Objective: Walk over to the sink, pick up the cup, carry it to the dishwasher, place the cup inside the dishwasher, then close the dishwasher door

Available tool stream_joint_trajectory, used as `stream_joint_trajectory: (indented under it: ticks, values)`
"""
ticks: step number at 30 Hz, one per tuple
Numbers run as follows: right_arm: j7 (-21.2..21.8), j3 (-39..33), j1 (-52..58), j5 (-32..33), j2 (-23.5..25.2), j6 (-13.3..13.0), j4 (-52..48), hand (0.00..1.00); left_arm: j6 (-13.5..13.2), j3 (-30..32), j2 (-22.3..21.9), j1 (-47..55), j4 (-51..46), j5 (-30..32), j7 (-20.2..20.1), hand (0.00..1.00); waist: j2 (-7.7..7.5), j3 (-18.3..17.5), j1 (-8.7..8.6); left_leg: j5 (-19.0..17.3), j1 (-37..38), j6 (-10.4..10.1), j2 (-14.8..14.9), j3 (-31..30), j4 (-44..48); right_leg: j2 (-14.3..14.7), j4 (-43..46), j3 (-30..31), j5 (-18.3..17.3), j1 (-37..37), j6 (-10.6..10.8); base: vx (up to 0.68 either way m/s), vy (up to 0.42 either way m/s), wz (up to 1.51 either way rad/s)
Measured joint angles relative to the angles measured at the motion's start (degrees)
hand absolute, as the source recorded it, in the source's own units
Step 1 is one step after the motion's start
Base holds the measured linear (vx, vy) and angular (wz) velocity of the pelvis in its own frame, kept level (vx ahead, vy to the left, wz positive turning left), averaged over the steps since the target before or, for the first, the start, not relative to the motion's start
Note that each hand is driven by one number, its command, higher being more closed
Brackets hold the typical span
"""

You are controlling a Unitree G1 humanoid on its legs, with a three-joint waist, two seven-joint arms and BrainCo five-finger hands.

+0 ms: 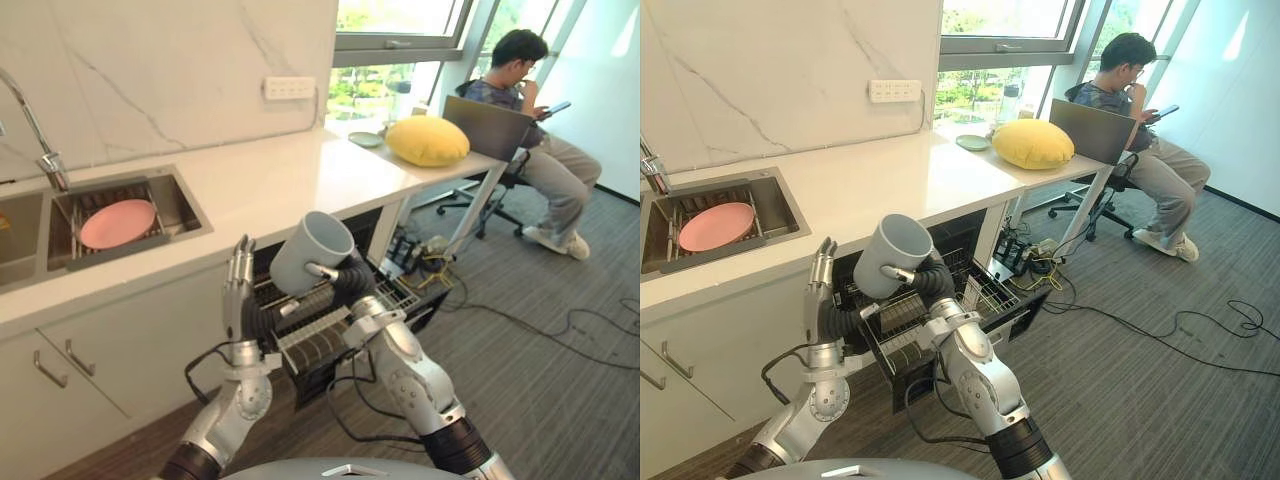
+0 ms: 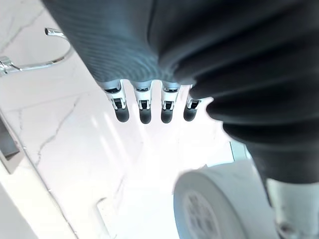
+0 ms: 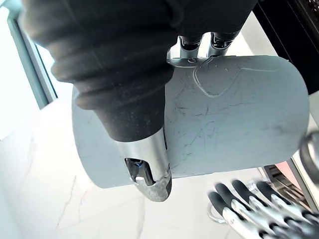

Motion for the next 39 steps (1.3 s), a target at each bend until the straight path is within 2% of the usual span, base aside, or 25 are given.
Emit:
stream_joint_trajectory:
  ticks: [4, 7, 9, 10, 11, 12, 14, 15, 17, 19, 20, 22, 24, 26, 30, 32, 36, 38, 39]
  values:
    - [-1.65, -3.69, 1.0, -2.02, 0.04, -1.24, 1.72, 1.0, 0.06, 3.7, -1.0, 3.03, 0.01, -2.12, -0.75, 0.0, 0.23, 0.17, 0.07, 0.01, -0.1, -0.01, -0.06, -0.36, 0.0, -0.09, -0.05, -0.52, -0.02, 0.12, 0.03, 0.0, -0.001, 0.05]
    - [-2.09, -6.67, 2.08, -2.38, -0.19, -1.95, 7.38, 1.0, 0.28, 5.79, -1.29, 6.06, 0.49, -5.35, -2.99, 0.0, 0.27, 0.36, 0.18, 0.07, -0.29, -0.07, -0.05, -1.76, 0.01, -0.38, -0.75, -1.54, 0.01, 1.22, -0.03, 0.02, 0.003, 0.2]
    - [-2.75, -9.52, 2.16, -5.12, -0.1, -2.43, 14.49, 1.0, 0.27, 6.26, -1.12, 8.12, 2.27, -7.28, -8.27, 0.0, 0.82, 0.98, 0.81, 0.08, -1.01, -0.1, -0.22, -3.13, 0.0, -0.15, -1.9, -3.27, 0.08, 2.0, -0.11, -0.01, -0.007, 0.34]
    - [-2.68, -11.18, 1.34, -6.49, -0.22, -2.68, 20.45, 1.0, 0.25, 6.06, -0.76, 9.3, 3.88, -8.95, -11.91, 0.0, 0.72, 1.12, 1.13, 0.01, -1.54, 0.01, -0.28, -3.88, 0.0, -0.26, -2.21, -4.4, 0.06, 2.07, -0.08, -0.02, -0.018, 0.4]
    - [-2.7, -11.95, 0.75, -6.77, -0.29, -2.73, 23.79, 1.0, 0.26, 5.79, -0.73, 9.85, 5.05, -9.8, -13.48, 0.0, 0.74, 1.18, 1.39, 0.02, -1.93, -0.01, -0.31, -4.28, 0.0, -0.31, -2.39, -4.66, 0.06, 1.97, -0.08, 0.01, -0.01, 0.37]
    - [-2.71, -13.15, -0.97, -8.66, -0.7, -2.91, 30.48, 1.0, 0.31, 5.43, -0.41, 10.74, 7.95, -12.39, -16.73, 0.0, 0.84, 1.47, 1.79, 0.06, -2.86, -0.06, -0.4, -4.97, 0.01, -0.34, -2.61, -5.75, 0.06, 1.79, -0.08, 0.03, -0.003, 0.35]
    - [-2.68, -13.99, -5.52, -10.16, -2.24, -2.97, 40.37, 1.0, 0.39, 4.98, -0.26, 11.3, 12.87, -15.94, -21.05, 0.0, 0.75, 3.37, 2.68, 0.22, -3.8, -0.25, -0.6, -6.1, 0.01, -0.47, -2.8, -6.98, 0.05, 1.63, -0.06, 0.01, -0.004, 0.36]
    - [-2.7, -14.06, -9.49, -11.4, -3.67, -2.94, 46.18, 1.0, 0.35, 5.03, -0.09, 11.47, 15.46, -17.47, -23.15, 0.0, 1.28, 5.05, 3.34, 0.33, -4.98, -0.27, -0.72, -6.53, 0.02, -0.55, -3.19, -8.28, 0.05, 1.14, -0.04, -0.03, 0.001, 0.38]
    - [-2.88, -14.06, -18.99, -11.58, -6.56, -2.62, 55.44, 1.0, -0.8, 5.05, 0.98, 10.71, 18.1, -19.06, -26.2, 0.0, 2.59, 8.11, 4.3, 1.63, -8.16, -0.01, -0.38, -6.84, 0.04, -0.51, -3.35, -9.92, 1.08, -0.94, -0.02, -0.03, 0.005, 0.42]
    - [-1.35, -15.03, -35.58, -11.01, -13.56, -2.52, 67.16, 1.0, -2.97, 5.03, 2.47, 5.52, 21.85, -21.95, -29.14, 0.0, 5.01, 14.59, 6.33, 4.78, -13.01, -0.07, -0.09, -8.09, 0.08, 0.01, -3.76, -12.53, 3.48, -4.66, -0.52, -0.03, 0.005, 0.5]
    - [-0.57, -15.58, -39.57, -10.99, -15.58, -2.69, 69.78, 1.0, -3.7, 5.01, 2.78, 3.85, 22.73, -23.2, -29.74, 0.0, 5.7, 16.3, 6.9, 5.77, -14.42, -0.09, 0.05, -8.56, 0.25, 0.19, -3.77, -13.05, 3.92, -5.71, -0.56, -0.04, -0.013, 0.5]
    - [1.66, -16.4, -52.09, -10.93, -22.07, -3.31, 76.14, 1.0, -5.91, 5.05, 3.38, -0.99, 24.39, -28.37, -31.21, 0.0, 7.68, 22.35, 9.28, 8.21, -18.61, -0.24, 0.43, -10.53, 0.47, 0.87, -3.82, -15.09, 4.96, -8.86, -1.16, -0.06, -0.049, 0.4]
    - [2.58, -16.1, -56.35, -11.05, -23.43, -3.31, 76.91, 1.0, -7.59, 4.84, 3.69, -1.93, 24.54, -30.19, -31.27, 0.0, 8.23, 25.72, 9.88, 8.67, -19.35, -0.65, 0.42, -11.4, 0.47, 1.02, -3.93, -16.15, 4.93, -8.98, -1.19, -0.01, -0.054, 0.27]
    - [3.26, -15.61, -57.96, -11.11, -23.93, -2.92, 77.71, 1.0, -8.43, 3.3, 3.73, -1.48, 24.49, -31.28, -31.12, 0.0, 9.11, 26.87, 10.35, 8.73, -20.14, -0.74, 0.13, -12.32, 0.46, 0.92, -3.98, -17.14, 4.75, -9.27, -1.2, 0.02, -0.052, 0.26]
    - [4.06, -13.64, -62.21, -12.97, -24.94, 1.49, 81.13, 1.0, -9.02, 1.51, 3.72, -0.89, 24.48, -34.3, -30.62, 0.0, 12.34, 28.99, 11.07, 9.07, -22.14, -0.43, -0.08, -13.92, 0.44, 0.84, -3.39, -18.69, 4.58, -10.61, -1.22, -0.01, -0.017, 0.2]
    - [5.83, -11.99, -62.72, -14.44, -25.84, 3.23, 81.32, 1.0, -9.01, 1.45, 3.73, -0.87, 24.47, -35.41, -30.61, 0.0, 13.34, 29.49, 11.93, 8.83, -22.88, -0.79, -0.07, -14.18, 0.42, 0.85, -3.07, -18.81, 4.56, -11.42, -1.24, -0.03, -0.01, 0.05]
    - [9.58, -11.45, -64.42, -15.91, -27.22, 6.72, 83.01, 1.0, -8.79, 0.79, 3.76, -0.8, 24.48, -38.53, -30.73, 0.0, 14.24, 30.04, 12.65, 9.2, -25.29, -0.91, -0.09, -14.82, 0.42, 0.82, -2.91, -19.99, 4.42, -13.43, -1.43, -0.01, -0.013, 0.06]
    - [10.3, -11.45, -64.41, -17.04, -27.3, 7.54, 83.11, 1.0, -8.77, 0.6, 3.74, -0.78, 24.48, -38.86, -30.83, 0.0, 14.42, 30.3, 12.69, 9.25, -25.54, -0.9, -0.15, -15.35, 0.43, 0.83, -2.8, -20.3, 4.41, -13.51, -1.42, 0.03, -0.021, 0.13]
    - [11.03, -11.39, -64.41, -17.81, -27.28, 7.91, 83.31, 0.0, -8.77, 0.58, 3.72, -0.73, 24.47, -39.12, -30.89, 0.0, 14.45, 30.31, 12.97, 9.28, -25.67, -0.88, -0.16, -15.59, 0.43, 0.84, -2.64, -20.35, 4.3, -13.66, -1.23, 0.05, -0.027, 0.07]
